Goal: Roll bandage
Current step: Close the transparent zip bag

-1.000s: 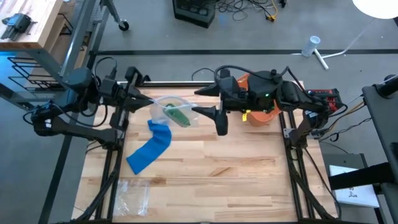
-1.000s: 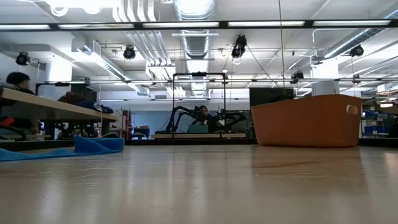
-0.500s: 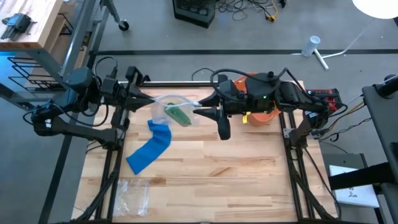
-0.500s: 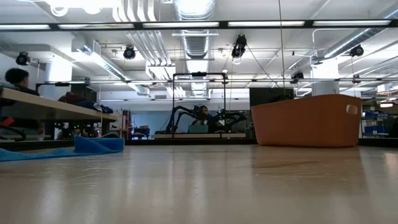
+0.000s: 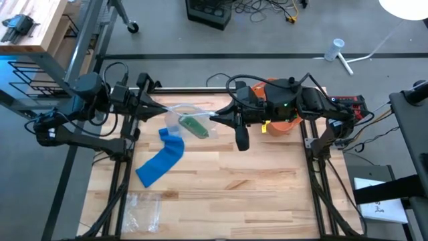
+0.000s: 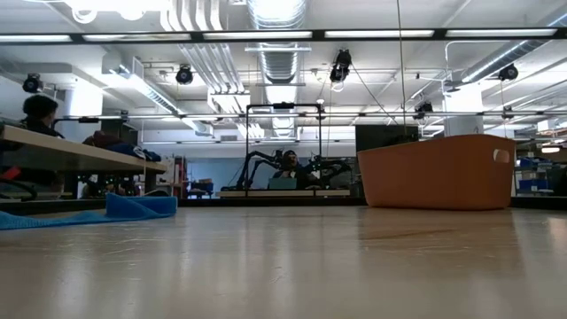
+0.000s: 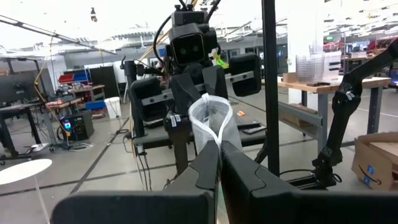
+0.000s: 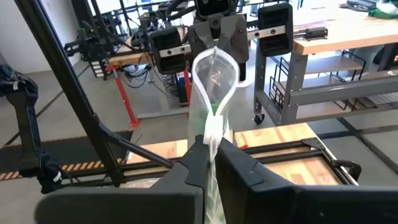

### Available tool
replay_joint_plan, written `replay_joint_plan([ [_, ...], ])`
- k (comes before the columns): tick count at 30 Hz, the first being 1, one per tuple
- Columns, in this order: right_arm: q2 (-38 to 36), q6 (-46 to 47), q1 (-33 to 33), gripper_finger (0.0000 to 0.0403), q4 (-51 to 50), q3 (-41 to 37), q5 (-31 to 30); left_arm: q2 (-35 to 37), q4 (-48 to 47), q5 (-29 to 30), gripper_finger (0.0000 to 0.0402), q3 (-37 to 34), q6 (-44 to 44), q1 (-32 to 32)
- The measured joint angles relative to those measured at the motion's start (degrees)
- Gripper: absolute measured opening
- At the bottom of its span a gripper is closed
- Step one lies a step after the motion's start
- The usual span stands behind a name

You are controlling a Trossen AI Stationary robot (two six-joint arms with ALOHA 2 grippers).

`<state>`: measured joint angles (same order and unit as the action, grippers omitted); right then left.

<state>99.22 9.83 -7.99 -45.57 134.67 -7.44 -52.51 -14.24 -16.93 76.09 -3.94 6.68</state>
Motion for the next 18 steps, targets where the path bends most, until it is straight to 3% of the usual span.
replay_joint_plan([
  [8, -0.2, 1.4, 0.0, 0.0002, -5.4, 0.0, 0.1, 0.0, 0.1, 0.0, 0.0021, 0.0, -0.2, 0.0],
  [15, 0.1, 2.4, 0.0, 0.0, -14.6, 0.0, -0.4, -1.1, -1.2, 0.0, 0.0085, -1.3, -2.3, 0.0],
  [18, 0.3, 3.6, 0.0, 0.0, -17.9, 0.0, -3.0, -2.9, -1.2, 0.0, 0.0117, -1.9, 0.8, 0.0],
])
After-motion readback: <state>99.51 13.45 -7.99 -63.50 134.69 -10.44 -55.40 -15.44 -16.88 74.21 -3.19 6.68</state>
